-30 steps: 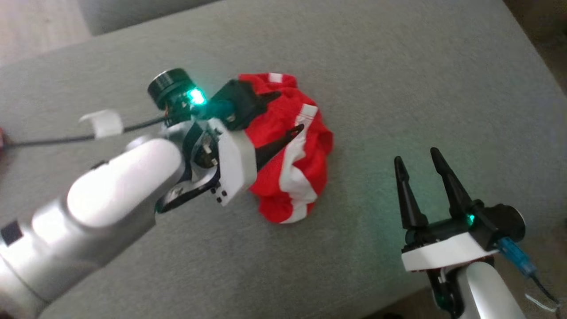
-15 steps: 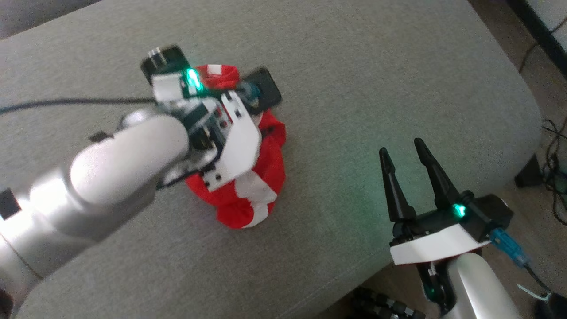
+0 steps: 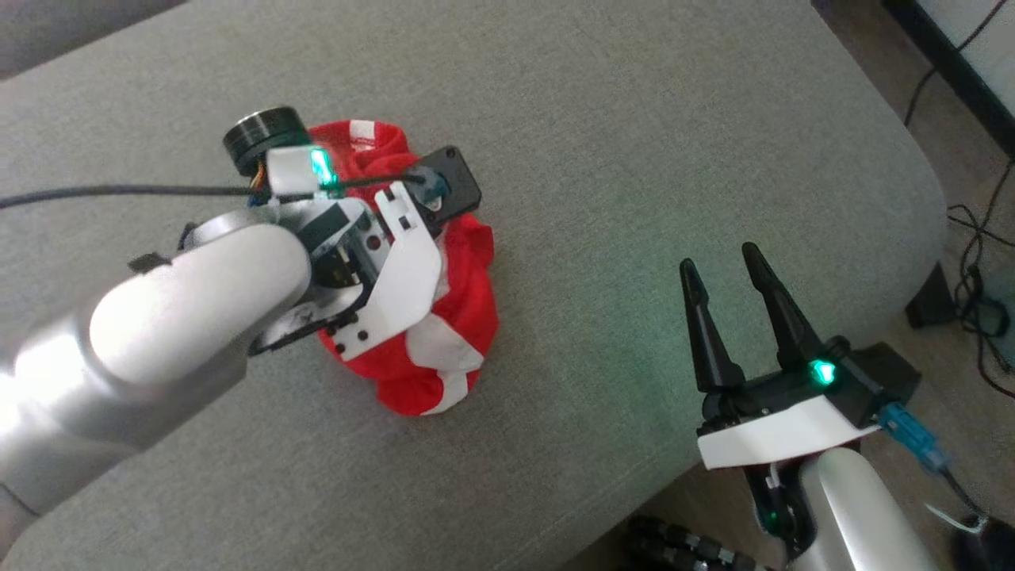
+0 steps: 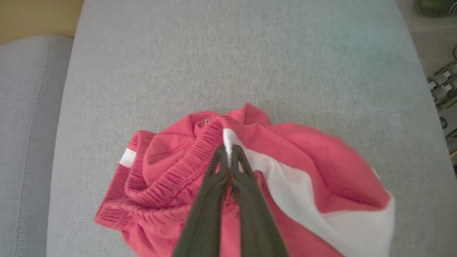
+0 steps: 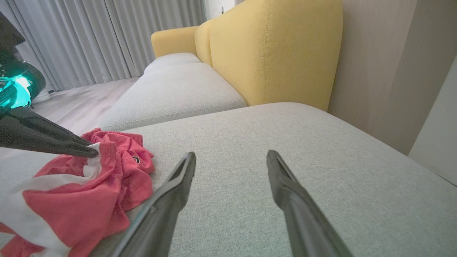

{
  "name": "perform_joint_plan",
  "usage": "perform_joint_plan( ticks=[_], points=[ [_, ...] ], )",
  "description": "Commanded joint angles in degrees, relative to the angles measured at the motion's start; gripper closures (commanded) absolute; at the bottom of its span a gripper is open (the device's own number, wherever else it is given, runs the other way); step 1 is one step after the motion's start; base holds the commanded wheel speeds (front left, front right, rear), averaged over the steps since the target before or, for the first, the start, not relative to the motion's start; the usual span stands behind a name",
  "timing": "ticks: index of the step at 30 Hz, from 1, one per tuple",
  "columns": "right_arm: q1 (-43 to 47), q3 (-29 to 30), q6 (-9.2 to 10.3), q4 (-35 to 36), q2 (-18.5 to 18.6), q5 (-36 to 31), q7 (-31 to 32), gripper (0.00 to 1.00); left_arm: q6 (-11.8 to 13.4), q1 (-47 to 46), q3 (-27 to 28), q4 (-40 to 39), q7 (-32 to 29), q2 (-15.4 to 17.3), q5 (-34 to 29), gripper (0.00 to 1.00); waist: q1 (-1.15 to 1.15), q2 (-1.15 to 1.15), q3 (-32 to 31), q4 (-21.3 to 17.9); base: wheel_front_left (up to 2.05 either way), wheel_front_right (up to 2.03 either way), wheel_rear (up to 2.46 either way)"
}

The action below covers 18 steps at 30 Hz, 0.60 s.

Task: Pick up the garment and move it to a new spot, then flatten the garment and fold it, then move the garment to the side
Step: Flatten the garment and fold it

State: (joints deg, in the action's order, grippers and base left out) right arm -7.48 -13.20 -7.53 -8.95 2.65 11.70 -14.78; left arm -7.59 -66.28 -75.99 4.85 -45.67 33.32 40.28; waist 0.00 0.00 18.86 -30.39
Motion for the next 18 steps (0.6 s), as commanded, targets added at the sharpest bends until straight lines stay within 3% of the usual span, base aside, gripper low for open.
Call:
perform_joint_plan(
  ticks=[1, 8, 14, 18],
  points=[
    [-0.42, -0.83, 0.04, 1.52, 0.22, 0.19, -0.22, 0.00, 0.10, -3.77, 2.64, -0.34, 2.38, 0.09, 1.27, 1.00, 0.00, 0.00, -1.15, 0.47, 0.00, 0.00, 0.00],
    [0.89, -0.08, 0.04, 1.02, 0.22, -1.07, -0.22, 0.00, 0.10, -11.76, 4.93, 8.10, 15.21, -5.74, 8.48, 1.00, 0.00, 0.00, -5.75, 2.64, 0.00, 0.00, 0.00],
    [3.10, 1.00, 0.04, 0.82, 0.22, -2.46, -0.22, 0.00, 0.50, -15.25, 12.75, 14.93, 22.57, -10.04, 15.56, 1.00, 0.00, 0.00, -10.53, 5.76, 0.00, 0.00, 0.00],
    [4.42, 1.54, 0.04, 1.13, 0.22, -3.12, -0.22, 0.00, 1.62, -13.50, 16.30, 14.60, 24.50, -10.25, 19.88, 1.00, 0.00, 0.00, -12.00, 8.66, 0.00, 0.00, 0.00]
  ],
)
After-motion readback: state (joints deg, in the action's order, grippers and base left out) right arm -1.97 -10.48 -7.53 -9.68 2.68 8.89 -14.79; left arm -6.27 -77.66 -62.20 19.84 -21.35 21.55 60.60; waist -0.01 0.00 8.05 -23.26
